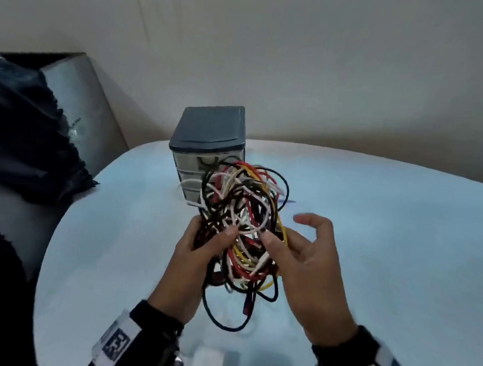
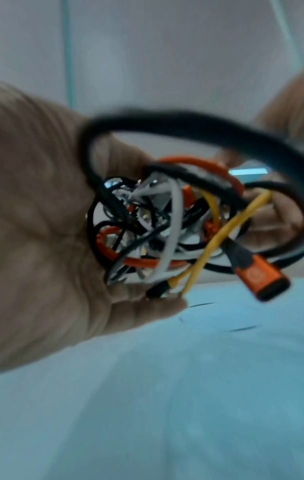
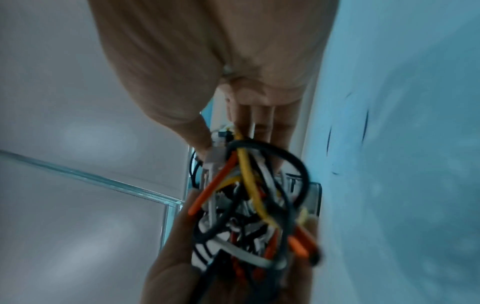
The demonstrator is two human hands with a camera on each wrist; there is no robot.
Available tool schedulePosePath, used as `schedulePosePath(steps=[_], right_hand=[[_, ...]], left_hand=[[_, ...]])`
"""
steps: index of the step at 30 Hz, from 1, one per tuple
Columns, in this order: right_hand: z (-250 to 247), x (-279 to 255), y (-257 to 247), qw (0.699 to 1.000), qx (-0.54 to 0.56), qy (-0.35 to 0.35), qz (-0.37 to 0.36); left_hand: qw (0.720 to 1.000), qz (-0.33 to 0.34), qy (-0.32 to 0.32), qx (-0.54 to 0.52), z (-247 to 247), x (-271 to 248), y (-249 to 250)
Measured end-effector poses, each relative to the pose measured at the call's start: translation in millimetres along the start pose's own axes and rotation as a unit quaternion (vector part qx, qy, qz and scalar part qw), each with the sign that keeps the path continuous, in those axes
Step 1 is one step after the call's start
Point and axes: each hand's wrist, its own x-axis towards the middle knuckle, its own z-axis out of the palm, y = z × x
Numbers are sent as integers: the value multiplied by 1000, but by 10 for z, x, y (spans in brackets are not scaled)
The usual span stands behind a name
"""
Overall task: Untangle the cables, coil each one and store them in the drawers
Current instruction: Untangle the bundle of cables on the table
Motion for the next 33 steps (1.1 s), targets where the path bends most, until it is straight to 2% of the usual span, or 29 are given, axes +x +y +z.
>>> schedulePosePath(steps=[3,6,9,11,13,15,18,20,26,29,31,33], right_hand=[[56,-113,-39,999,-5,-22,-23],[42,-195,65,996,-57,-40,-50],[77,-234,92,996,-58,-60,-35],[121,-275,85,994,-76,-82,-15],[177,-261,93,995,-77,-68,-7],[224,-189,75,996,-76,-37,-11],[178,-88,105,994,-105,-19,-19],[157,-49,110,993,-119,-14,-25],[30,4,133,978,-195,64,-39],[33,52,118,989,-130,68,6],[58,133,118,993,-86,74,39],[55,166,125,993,-40,79,80]], left_hand=[[998,-8,14,-60,-109,-84,19],[993,-1,14,-114,-214,-58,-2],[984,-11,29,-176,-270,-115,-49],[982,-35,15,-187,-275,-198,-84],[989,-58,-1,-138,-284,-229,-96],[997,-72,-25,-35,-309,-201,-80],[992,-102,-52,48,-392,-85,-89],[992,-108,-51,37,-396,-56,-84],[996,-64,20,-58,-260,44,-196],[986,-98,20,-137,-205,84,-276],[981,-120,3,-150,-194,154,-269],[977,-129,12,-171,-236,190,-272]])
